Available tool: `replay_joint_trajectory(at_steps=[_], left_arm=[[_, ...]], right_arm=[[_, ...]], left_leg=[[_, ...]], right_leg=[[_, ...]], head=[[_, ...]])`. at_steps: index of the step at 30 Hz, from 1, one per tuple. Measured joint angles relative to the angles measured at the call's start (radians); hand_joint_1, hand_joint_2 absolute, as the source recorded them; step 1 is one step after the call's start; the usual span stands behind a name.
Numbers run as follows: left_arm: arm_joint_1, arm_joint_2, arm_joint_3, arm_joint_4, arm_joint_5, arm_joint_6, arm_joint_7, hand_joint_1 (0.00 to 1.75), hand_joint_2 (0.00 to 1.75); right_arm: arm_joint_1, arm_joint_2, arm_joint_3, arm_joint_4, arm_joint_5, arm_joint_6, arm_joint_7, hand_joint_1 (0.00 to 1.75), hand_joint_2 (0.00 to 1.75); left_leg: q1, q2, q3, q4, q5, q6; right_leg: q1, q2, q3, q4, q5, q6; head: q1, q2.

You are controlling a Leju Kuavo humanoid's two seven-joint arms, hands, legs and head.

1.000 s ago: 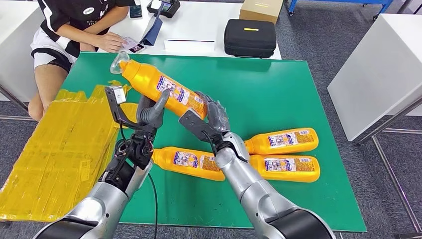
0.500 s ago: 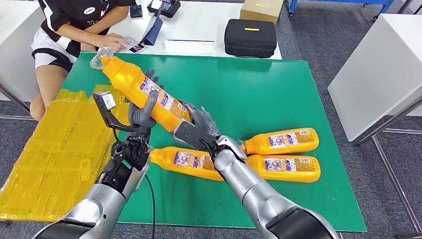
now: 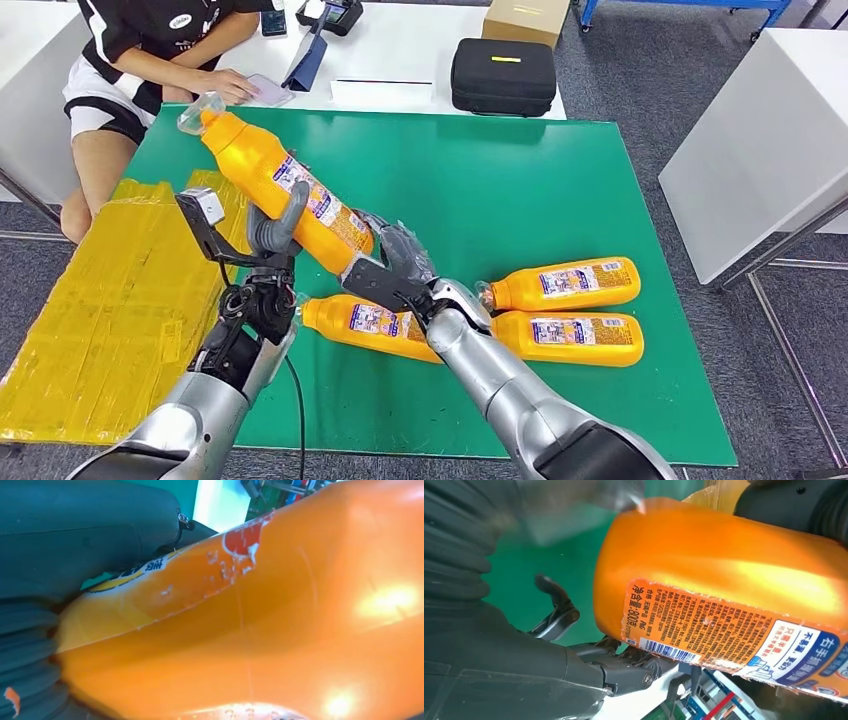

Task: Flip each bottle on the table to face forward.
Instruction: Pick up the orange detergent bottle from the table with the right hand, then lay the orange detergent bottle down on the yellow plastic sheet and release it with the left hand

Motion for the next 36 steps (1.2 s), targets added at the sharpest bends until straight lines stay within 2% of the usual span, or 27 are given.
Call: replay_joint_trajectory(at_steps=[2,4,8,11,15,17,19,21,23,25,27,31,33,36], left_arm=[[0.001,0.000,-0.007,-0.013,-0.051,0.078,-0.012,1.75,1.75],[0.003,-0.001,-0.025,-0.035,-0.133,0.199,-0.022,1.75,1.75],[-0.002,0.016,-0.059,-0.069,-0.348,0.516,-0.022,1.75,1.75],[-0.022,0.041,-0.065,-0.059,-0.452,0.639,-0.019,1.75,1.75],[-0.037,0.063,-0.067,-0.047,-0.482,0.660,-0.019,1.75,1.75],[-0.042,0.070,-0.071,-0.037,-0.518,0.688,-0.009,1.75,1.75],[-0.054,0.080,-0.075,-0.021,-0.637,0.732,0.053,1.75,1.75],[-0.071,0.104,-0.074,-0.002,-0.900,0.753,0.197,1.75,1.75],[-0.086,0.137,-0.071,0.009,-1.254,0.757,0.392,1.75,1.75],[-0.097,0.171,-0.076,0.018,-1.561,0.758,0.569,1.75,1.75],[-0.104,0.202,-0.085,0.031,-1.734,0.758,0.666,1.75,1.75],[-0.130,0.253,-0.153,0.090,-1.787,0.734,0.798,1.75,1.75],[-0.147,0.287,-0.234,0.136,-1.791,0.674,0.860,1.75,1.75],[-0.160,0.335,-0.366,0.193,-1.793,0.544,0.889,1.75,1.75]], right_arm=[[0.006,-0.001,0.000,-0.006,-0.001,-0.007,0.000,0.00,1.75],[0.016,-0.003,0.000,-0.016,-0.008,-0.008,-0.005,0.00,1.75],[0.071,0.002,0.021,-0.099,-0.047,0.006,-0.079,0.00,1.75],[0.124,0.002,0.037,-0.189,-0.098,0.025,-0.101,0.00,1.75],[0.160,-0.004,0.048,-0.271,-0.116,0.034,-0.099,0.00,0.00],[0.172,-0.005,0.052,-0.298,-0.125,0.033,-0.100,0.00,0.00],[0.190,-0.009,0.054,-0.334,-0.144,0.024,-0.105,0.00,0.00],[0.220,-0.017,0.056,-0.399,-0.161,0.010,-0.103,0.00,0.87],[0.254,-0.029,0.066,-0.480,-0.168,0.000,-0.091,0.00,1.75],[0.283,-0.042,0.084,-0.551,-0.172,-0.004,-0.080,0.00,1.75],[0.303,-0.052,0.101,-0.604,-0.176,-0.005,-0.074,0.00,1.75],[0.317,-0.069,0.131,-0.664,-0.185,-0.015,-0.072,0.00,1.75],[0.320,-0.077,0.144,-0.683,-0.181,-0.035,-0.072,0.00,1.75],[0.328,-0.093,0.155,-0.714,-0.149,-0.075,-0.049,0.00,1.75]], left_leg=[[0.000,0.000,0.000,0.000,0.000,0.000],[0.000,-0.001,-0.001,0.000,0.000,0.000],[0.000,0.005,0.000,0.000,-0.001,-0.001],[0.002,0.003,0.000,0.000,0.000,-0.001],[0.002,0.000,-0.001,0.000,0.001,-0.001],[0.002,0.000,-0.001,0.000,0.001,-0.001],[0.002,0.000,-0.001,0.000,0.001,-0.001],[0.002,0.000,-0.001,0.000,0.001,0.000],[0.002,0.001,-0.001,0.000,0.001,-0.001],[0.002,0.001,-0.001,0.000,0.001,-0.001],[0.003,0.001,-0.001,0.000,0.001,-0.001],[0.003,0.001,-0.001,0.000,0.001,-0.001],[0.003,0.001,-0.001,0.000,0.001,-0.001],[0.002,0.001,-0.001,0.000,0.001,-0.001]], right_leg=[[0.000,0.000,0.000,0.000,0.000,0.000],[0.000,-0.001,0.000,0.000,0.000,0.000],[0.000,0.003,-0.002,0.000,0.000,0.000],[0.002,-0.001,-0.003,0.000,-0.001,-0.001],[0.003,-0.004,-0.002,0.001,-0.001,-0.001],[0.002,-0.004,-0.002,0.000,-0.001,-0.001],[0.002,-0.004,-0.002,0.000,-0.001,-0.001],[0.002,-0.004,-0.002,0.000,-0.001,-0.001],[0.003,-0.003,-0.002,0.001,0.000,-0.001],[0.003,-0.002,-0.002,0.001,0.000,-0.001],[0.003,-0.002,-0.003,0.001,-0.001,-0.001],[0.003,-0.002,-0.003,0.001,-0.001,-0.001],[0.002,-0.002,-0.002,0.001,-0.001,-0.001],[0.002,-0.002,-0.002,0.000,-0.001,-0.001]], head=[[0.000,0.000],[0.000,0.000],[0.001,0.000],[-0.001,0.000],[-0.001,0.000],[-0.001,0.000],[-0.001,0.000],[-0.001,0.000],[-0.001,0.000],[-0.001,0.000],[-0.001,0.000],[-0.001,0.000],[-0.001,0.000],[-0.001,0.000]])
